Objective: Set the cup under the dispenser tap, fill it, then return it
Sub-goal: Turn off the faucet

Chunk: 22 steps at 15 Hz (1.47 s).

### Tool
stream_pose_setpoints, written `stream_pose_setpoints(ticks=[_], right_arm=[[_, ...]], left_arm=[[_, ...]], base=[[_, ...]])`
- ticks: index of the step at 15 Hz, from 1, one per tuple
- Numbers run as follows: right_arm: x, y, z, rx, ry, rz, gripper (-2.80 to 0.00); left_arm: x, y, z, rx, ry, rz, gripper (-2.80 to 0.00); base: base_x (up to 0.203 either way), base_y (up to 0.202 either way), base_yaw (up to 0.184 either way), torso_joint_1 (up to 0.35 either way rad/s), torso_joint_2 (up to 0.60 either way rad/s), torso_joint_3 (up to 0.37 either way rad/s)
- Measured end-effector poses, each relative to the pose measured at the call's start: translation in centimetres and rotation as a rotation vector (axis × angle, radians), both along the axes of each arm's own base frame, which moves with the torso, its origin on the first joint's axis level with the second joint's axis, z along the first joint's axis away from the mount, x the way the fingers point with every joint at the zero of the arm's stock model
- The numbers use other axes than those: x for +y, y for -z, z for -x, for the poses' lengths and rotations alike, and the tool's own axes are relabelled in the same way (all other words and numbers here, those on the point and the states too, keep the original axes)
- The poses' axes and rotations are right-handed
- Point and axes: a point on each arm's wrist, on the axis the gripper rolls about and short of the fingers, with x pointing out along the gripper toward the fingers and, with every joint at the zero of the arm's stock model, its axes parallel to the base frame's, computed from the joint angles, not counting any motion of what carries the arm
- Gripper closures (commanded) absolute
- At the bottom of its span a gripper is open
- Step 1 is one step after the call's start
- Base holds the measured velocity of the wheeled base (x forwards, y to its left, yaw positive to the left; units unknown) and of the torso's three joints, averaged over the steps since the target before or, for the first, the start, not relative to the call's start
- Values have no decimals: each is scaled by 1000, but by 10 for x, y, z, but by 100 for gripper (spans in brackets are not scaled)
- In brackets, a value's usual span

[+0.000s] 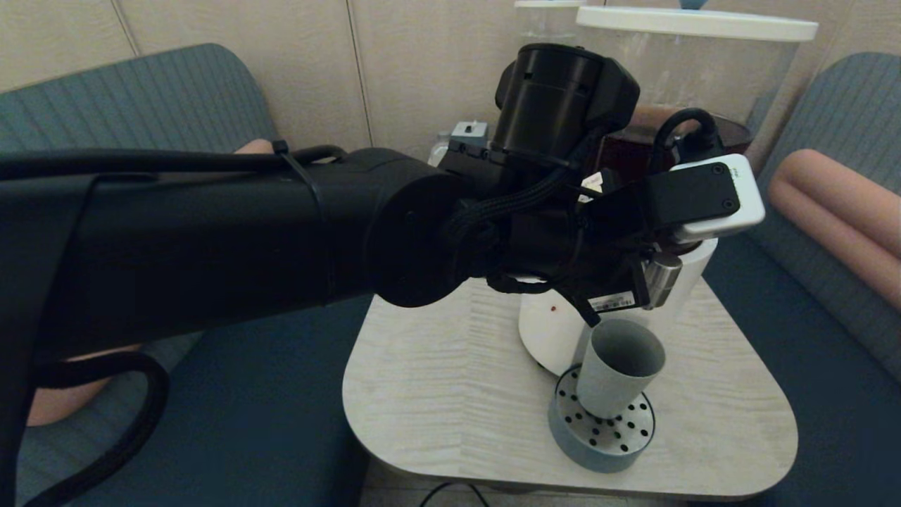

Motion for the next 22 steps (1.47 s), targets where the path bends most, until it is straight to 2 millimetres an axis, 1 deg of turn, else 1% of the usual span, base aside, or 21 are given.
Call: stream_pose_setpoints(ticks=[4,7,9,11,12,14,16,18,19,21,22], right_arm=[[0,0,0,0,0,0,0],[0,0,0,0,0,0,0],[0,0,0,0,-1,0,0],[0,0,0,0,0,0,0],[0,0,0,0,0,0,0],[0,0,0,0,0,0,0],[0,0,0,0,0,0,0],[0,0,0,0,0,0,0],[0,0,0,1,0,0,0],[0,0,0,0,0,0,0],[0,0,0,0,0,0,0]], left_arm=[[7,5,5,24,0,-31,0],[22,3,14,73,-23,-24,0],[39,-4,22,150,-67,36,0],[62,-14,31,254,-128,162,0],[75,-16,38,327,-161,230,0],[98,-7,53,486,-211,339,0],[121,11,71,637,-231,430,0],[142,29,90,749,-183,485,0],[150,33,95,783,-147,514,0],[159,34,97,834,-83,620,0],[158,38,93,842,-71,662,0]], base=[[0,0,0,0,0,0],[0,0,0,0,0,0],[0,0,0,0,0,0],[0,0,0,0,0,0],[0,0,0,0,0,0],[0,0,0,0,0,0],[0,0,0,0,0,0],[0,0,0,0,0,0],[0,0,0,0,0,0],[0,0,0,0,0,0],[0,0,0,0,0,0]])
